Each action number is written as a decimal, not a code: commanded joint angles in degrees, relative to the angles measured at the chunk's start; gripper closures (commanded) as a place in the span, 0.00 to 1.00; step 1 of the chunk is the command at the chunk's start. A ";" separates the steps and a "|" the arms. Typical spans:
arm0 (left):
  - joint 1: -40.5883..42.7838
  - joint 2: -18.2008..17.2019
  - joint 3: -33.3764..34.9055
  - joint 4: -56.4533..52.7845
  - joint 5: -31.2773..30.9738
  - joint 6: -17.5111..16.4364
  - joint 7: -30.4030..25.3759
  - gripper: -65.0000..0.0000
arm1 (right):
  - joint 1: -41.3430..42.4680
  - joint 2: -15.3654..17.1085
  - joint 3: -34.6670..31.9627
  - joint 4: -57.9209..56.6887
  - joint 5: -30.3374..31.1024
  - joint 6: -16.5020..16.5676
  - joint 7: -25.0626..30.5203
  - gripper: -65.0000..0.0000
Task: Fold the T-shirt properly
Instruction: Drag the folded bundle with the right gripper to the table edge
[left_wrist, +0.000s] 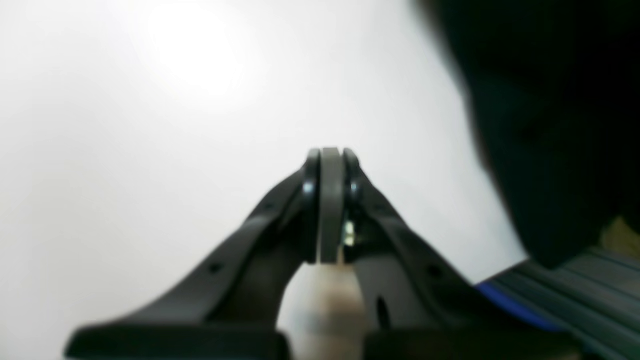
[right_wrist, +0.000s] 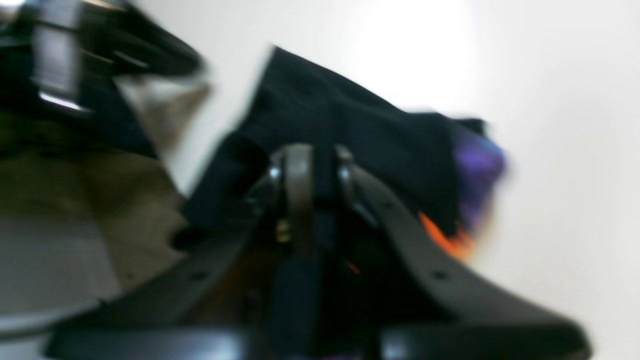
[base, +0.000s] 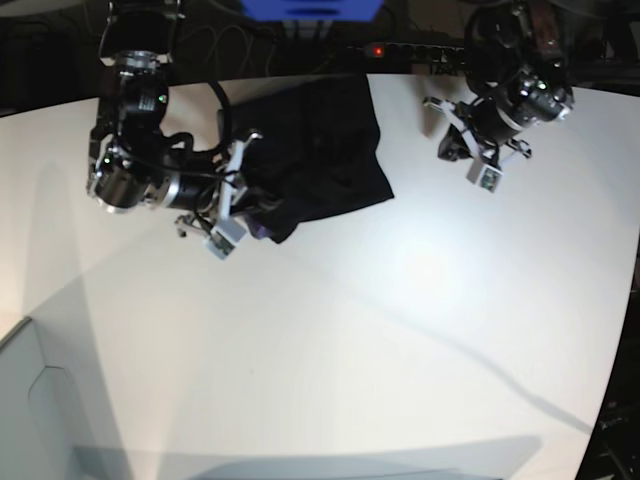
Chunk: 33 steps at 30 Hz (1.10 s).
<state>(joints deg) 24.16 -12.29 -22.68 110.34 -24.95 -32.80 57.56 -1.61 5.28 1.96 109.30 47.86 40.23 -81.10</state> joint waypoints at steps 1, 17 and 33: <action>-0.12 -0.32 -1.72 2.93 -0.85 -0.04 -1.34 0.99 | 0.60 0.92 -0.24 1.78 1.59 -0.23 1.10 1.00; 0.06 2.05 -6.82 4.69 -0.41 0.14 -0.90 0.99 | -1.69 8.13 -24.59 6.88 -13.26 -0.23 11.78 1.00; 0.32 2.05 -6.99 4.25 -0.33 0.22 -0.81 0.99 | 1.74 4.88 -37.87 -0.06 -42.98 -0.23 23.39 1.00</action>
<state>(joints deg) 24.43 -9.80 -29.32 113.91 -24.64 -32.62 57.65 -0.14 10.26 -36.01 108.51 4.84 40.18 -57.82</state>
